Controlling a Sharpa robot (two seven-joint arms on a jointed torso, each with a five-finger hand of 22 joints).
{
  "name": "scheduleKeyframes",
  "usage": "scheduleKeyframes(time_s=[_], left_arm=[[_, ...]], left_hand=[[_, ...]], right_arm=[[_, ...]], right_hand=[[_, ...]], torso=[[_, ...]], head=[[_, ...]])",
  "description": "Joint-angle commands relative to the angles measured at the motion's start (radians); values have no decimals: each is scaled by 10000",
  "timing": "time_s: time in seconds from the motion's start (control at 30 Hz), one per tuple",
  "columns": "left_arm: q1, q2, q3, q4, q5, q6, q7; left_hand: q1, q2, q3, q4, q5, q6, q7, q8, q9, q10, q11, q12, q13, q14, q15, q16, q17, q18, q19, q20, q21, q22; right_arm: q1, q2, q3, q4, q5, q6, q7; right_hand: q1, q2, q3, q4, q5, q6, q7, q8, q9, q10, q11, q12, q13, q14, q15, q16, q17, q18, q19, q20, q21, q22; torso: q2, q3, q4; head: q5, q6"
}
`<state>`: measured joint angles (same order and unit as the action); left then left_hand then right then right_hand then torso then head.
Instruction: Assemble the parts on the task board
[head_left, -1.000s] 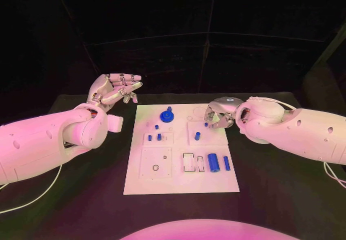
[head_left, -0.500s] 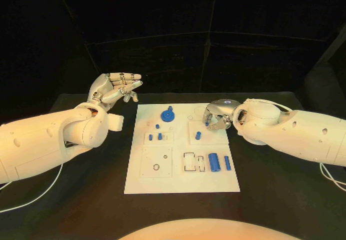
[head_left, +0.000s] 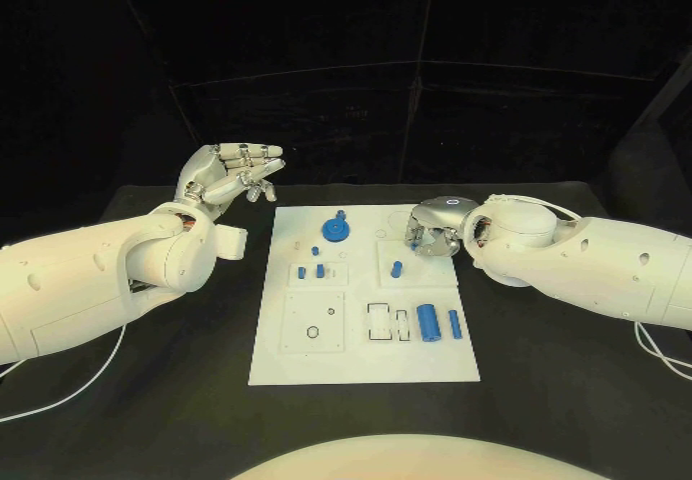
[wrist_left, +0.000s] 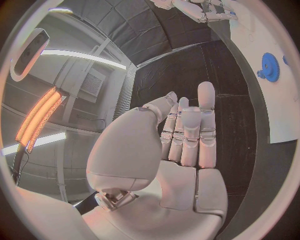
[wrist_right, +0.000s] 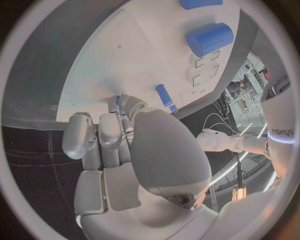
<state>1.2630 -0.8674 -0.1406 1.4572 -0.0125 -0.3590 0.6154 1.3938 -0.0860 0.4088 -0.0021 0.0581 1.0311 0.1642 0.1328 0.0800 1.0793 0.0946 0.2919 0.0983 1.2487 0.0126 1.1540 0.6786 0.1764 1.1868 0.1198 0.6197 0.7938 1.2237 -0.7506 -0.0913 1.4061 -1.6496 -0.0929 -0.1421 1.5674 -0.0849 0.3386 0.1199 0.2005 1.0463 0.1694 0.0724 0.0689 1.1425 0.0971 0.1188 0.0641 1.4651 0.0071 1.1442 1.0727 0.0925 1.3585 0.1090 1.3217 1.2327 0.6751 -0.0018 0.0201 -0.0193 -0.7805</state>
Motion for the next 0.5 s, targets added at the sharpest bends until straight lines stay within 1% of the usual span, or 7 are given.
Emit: scheduleKeyframes(time_s=[0.03,0.13,0.23,0.37,0.43,0.5], left_arm=[[12,9,8,-3,52,169,-54],[12,9,8,-7,52,190,-93],[12,13,8,-11,52,213,-152],[12,22,8,-13,52,230,-196],[12,27,8,-16,52,235,-209],[12,35,7,-21,52,239,-219]], left_hand=[[65,17,-15,-57,-11,12,-12,71,-17,14,-16,74,16,-34,-14,-39,-23,76,8,-74,-63,-13],[86,0,-21,-84,-12,9,-9,74,-19,6,-15,93,19,-37,-15,-40,-30,75,11,-77,-68,-17],[183,-35,-21,-186,-11,7,-1,86,-23,-7,-15,152,28,-45,-22,-41,-48,74,21,-90,-76,-24],[223,-45,-19,-229,-11,5,4,91,-25,-14,-13,178,31,-50,-23,-42,-60,73,26,-95,-77,-25],[237,-52,-20,-248,-11,6,6,94,-26,-17,-11,190,32,-53,-24,-44,-67,73,28,-97,-77,-25],[245,-57,-22,-259,-11,4,7,95,-27,-19,-11,196,33,-56,-24,-46,-74,72,29,-98,-77,-25]], right_arm=[[5,46,-7,-20,-2,303,9],[-9,79,-7,-37,-38,373,-63],[-27,101,-7,-39,-146,407,-180],[-36,120,-7,-36,-287,387,-317],[-38,124,-7,-22,-345,266,-387],[-40,111,-7,10,-402,31,-446]], right_hand=[[-10,-115,265,-105,-90,160,-19,43,16,144,-20,50,12,412,-24,126,65,-142,104,7,136,138],[-103,-147,455,-191,-120,250,-41,52,20,238,-48,56,18,403,-37,208,97,-166,154,-2,246,270],[-213,-171,655,-299,-162,332,-60,49,19,324,-72,49,21,387,-52,276,104,-177,169,-15,318,352],[-283,-185,781,-379,-184,368,-67,39,17,359,-81,32,21,377,-55,321,109,-187,184,-20,368,411],[-334,-196,856,-429,-199,386,-69,30,14,380,-85,21,21,371,-57,350,113,-196,200,-21,407,459],[-385,-208,966,-503,-193,390,-72,10,9,388,-81,-3,20,361,-57,373,100,-203,210,-21,444,502]], torso=[[4,0,6],[-2,-2,10],[-2,-6,7],[-6,-7,6],[-7,-1,5],[-9,2,4]], head=[[-8,-15],[-11,-15],[-14,-13],[-4,-17],[10,-26],[18,-25]])
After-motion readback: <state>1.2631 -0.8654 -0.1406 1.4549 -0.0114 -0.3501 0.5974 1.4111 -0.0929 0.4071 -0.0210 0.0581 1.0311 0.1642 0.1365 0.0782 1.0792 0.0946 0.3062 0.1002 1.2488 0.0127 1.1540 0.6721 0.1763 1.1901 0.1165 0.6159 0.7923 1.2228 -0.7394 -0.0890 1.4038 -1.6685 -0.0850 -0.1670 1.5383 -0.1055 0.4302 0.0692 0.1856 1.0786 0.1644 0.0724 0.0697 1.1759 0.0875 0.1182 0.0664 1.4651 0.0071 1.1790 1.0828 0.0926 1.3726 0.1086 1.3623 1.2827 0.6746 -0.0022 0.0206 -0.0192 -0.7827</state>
